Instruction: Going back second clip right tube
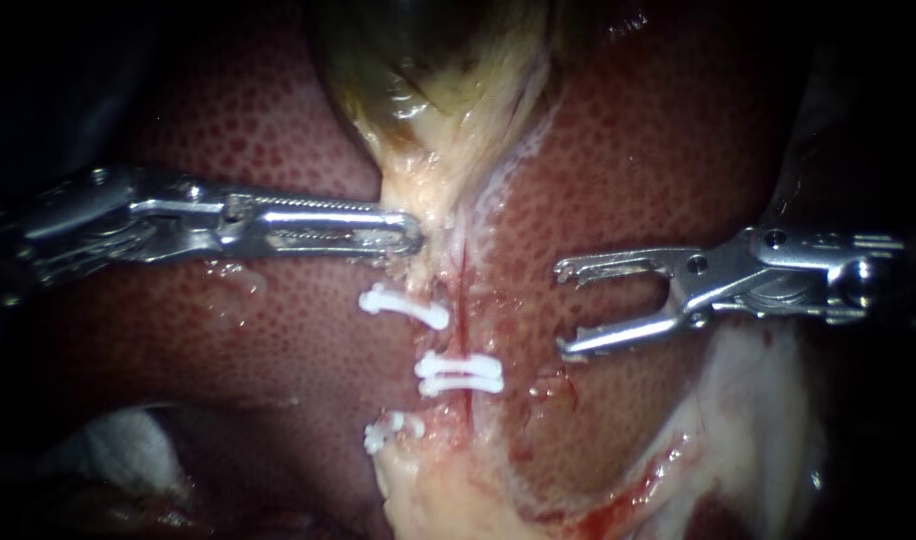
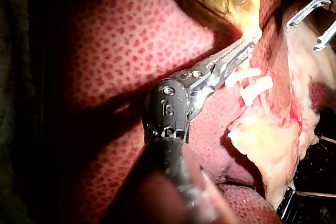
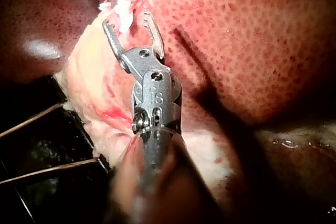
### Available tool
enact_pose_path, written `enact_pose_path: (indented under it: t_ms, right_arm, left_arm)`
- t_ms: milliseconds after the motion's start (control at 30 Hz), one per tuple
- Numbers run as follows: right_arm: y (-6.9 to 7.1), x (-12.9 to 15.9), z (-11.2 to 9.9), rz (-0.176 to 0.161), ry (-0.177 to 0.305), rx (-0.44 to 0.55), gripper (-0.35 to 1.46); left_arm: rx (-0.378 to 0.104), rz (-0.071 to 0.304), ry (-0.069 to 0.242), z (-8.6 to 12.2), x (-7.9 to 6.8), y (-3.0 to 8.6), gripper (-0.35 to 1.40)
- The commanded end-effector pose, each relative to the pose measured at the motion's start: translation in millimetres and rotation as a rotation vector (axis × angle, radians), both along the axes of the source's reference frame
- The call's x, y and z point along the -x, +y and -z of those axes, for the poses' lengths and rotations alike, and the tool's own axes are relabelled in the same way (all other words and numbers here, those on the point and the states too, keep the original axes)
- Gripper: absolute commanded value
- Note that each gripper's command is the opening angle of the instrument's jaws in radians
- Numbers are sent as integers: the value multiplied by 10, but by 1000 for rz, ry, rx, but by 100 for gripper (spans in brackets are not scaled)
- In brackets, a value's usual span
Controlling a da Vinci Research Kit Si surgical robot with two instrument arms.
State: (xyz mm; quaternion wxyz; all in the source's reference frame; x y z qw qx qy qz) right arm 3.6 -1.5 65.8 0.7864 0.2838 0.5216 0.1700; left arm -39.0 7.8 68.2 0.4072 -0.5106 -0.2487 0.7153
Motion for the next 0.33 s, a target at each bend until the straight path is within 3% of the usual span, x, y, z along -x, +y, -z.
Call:
enact_pose_path:
  t_ms: [33, 333]
  right_arm:
    - [0, 0, 0, 0, -1, 0, 49]
    - [0, -1, 4, 0, 0, -2, 49]
  left_arm:
    - [-1, -1, 0, 0, -1, 0, -35]
    - [-1, -2, 0, 0, -2, 0, -35]
